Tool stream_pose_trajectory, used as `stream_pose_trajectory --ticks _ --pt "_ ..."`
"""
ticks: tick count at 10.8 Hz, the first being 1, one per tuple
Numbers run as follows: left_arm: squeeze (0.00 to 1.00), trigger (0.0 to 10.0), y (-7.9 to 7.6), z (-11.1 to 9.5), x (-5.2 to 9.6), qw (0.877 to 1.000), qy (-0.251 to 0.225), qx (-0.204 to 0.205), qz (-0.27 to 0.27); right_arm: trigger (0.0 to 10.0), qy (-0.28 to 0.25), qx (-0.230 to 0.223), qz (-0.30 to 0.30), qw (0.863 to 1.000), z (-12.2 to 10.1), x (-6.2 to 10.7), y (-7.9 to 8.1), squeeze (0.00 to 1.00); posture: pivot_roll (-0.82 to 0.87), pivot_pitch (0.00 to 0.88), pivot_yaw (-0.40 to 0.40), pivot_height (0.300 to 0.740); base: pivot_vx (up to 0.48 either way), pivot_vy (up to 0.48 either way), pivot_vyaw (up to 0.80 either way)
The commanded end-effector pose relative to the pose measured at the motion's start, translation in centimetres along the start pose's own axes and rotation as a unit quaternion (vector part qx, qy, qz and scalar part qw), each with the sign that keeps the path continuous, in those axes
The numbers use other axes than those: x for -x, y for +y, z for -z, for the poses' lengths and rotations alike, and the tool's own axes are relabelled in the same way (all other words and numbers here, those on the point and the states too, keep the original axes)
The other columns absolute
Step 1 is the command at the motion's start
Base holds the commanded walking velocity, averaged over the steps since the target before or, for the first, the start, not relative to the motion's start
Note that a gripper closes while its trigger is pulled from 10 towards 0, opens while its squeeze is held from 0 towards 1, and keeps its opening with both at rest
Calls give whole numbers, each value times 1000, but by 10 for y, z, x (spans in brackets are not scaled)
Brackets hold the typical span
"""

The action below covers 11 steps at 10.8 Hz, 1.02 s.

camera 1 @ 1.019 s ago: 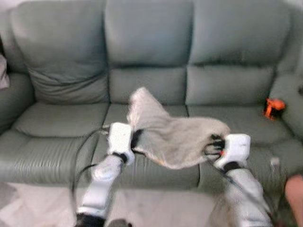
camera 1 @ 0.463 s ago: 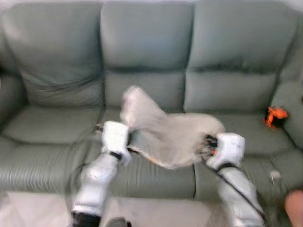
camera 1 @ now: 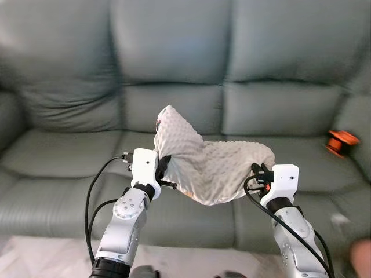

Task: Move the pillow to the sofa

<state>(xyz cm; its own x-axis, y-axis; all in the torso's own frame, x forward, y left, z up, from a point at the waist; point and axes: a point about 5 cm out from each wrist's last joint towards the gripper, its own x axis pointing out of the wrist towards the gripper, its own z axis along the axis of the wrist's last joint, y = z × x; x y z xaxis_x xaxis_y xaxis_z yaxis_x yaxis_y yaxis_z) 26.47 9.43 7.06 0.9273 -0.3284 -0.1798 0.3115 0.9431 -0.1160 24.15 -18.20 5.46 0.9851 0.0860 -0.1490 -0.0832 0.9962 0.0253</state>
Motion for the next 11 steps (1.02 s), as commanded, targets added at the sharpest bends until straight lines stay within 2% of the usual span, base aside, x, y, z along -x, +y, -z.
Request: stream_pose_trajectory --ticks 1,3,4,9,11 --pt "0 10000 1 -7 0 1000 -15 -5 0 10000 -14 -6 -20 1000 -6 -3 10 0 4 0 18 740 0 480 0" --pt "0 10000 0 -8 -1 1000 -14 -19 5 10000 -16 -7 -19 1000 -7 -4 9 0 6 0 20 740 0 467 0" --pt "0 10000 -2 -11 0 1000 -28 -3 10 10000 -16 -7 -19 1000 -7 -4 10 0 5 0 21 740 0 0 0" --pt "0 10000 1 -12 -1 999 -33 -15 -11 10000 -21 3 -27 999 -9 -6 12 0 6 0 18 740 0 0 0" --pt "0 10000 3 -15 -2 999 -35 -34 -19 10000 -24 1 -24 999 -11 -9 12 0 13 0 16 740 0 0 0"
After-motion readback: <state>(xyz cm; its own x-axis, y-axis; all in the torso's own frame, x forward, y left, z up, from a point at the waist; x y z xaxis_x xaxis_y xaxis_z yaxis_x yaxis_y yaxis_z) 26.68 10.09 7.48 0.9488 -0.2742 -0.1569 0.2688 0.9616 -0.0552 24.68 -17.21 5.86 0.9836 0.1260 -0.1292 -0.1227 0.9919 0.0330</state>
